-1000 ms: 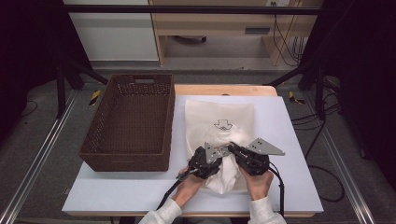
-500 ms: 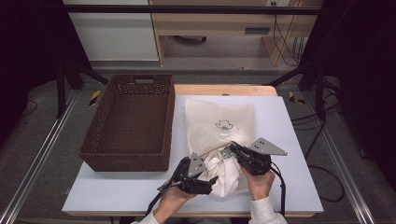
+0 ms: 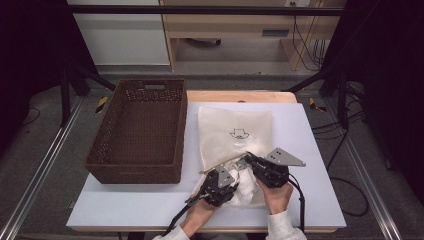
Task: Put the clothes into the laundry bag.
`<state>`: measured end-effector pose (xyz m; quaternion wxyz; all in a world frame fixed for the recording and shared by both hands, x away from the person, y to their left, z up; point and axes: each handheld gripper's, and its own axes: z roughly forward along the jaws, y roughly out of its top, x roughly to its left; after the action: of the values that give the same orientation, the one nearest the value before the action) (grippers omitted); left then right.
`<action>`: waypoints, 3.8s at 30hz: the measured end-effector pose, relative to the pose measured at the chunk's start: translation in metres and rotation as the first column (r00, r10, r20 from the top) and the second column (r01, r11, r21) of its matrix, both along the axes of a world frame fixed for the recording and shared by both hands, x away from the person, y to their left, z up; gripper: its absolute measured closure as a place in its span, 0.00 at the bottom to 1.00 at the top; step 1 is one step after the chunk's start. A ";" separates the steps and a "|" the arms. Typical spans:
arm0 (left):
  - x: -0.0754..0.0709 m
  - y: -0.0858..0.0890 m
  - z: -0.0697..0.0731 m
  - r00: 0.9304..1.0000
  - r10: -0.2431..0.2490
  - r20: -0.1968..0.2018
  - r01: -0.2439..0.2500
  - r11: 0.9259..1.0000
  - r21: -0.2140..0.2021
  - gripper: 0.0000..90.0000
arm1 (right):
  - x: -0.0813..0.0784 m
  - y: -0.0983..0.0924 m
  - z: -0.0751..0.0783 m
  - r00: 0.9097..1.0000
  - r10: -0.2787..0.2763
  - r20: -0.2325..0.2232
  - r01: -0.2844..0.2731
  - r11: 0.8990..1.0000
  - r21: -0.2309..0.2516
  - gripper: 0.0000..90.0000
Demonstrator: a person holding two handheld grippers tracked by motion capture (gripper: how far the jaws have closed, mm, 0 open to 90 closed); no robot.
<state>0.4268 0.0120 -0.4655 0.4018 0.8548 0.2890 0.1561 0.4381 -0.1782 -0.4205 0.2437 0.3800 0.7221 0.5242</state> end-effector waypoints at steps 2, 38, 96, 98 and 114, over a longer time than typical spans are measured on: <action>0.004 -0.005 0.003 1.000 0.006 0.017 -0.006 1.000 0.007 0.85 | 0.000 0.000 0.000 1.000 -0.002 0.000 0.002 1.000 0.001 0.96; 0.005 -0.033 -0.012 1.000 -0.019 -0.015 0.019 1.000 0.006 0.57 | 0.001 -0.001 0.000 1.000 -0.002 -0.008 0.002 1.000 0.001 0.96; -0.015 0.099 -0.010 0.994 0.091 -0.055 -0.090 0.996 0.022 0.92 | -0.004 0.002 -0.001 0.999 0.005 -0.049 -0.006 1.000 -0.029 0.69; -0.015 0.099 -0.011 0.994 0.092 -0.053 -0.091 0.996 0.023 0.92 | -0.007 0.003 0.002 0.999 -0.002 -0.050 0.001 1.000 -0.026 0.60; -0.017 0.103 -0.022 0.994 0.105 -0.039 -0.105 0.994 -0.013 0.92 | -0.036 0.012 -0.010 0.991 0.008 -0.131 -0.020 0.996 -0.088 0.43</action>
<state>0.4094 0.1147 -0.4871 0.3937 0.8383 0.3423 0.1585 0.4026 -0.1664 -0.4304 0.2090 0.3972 0.7619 0.4670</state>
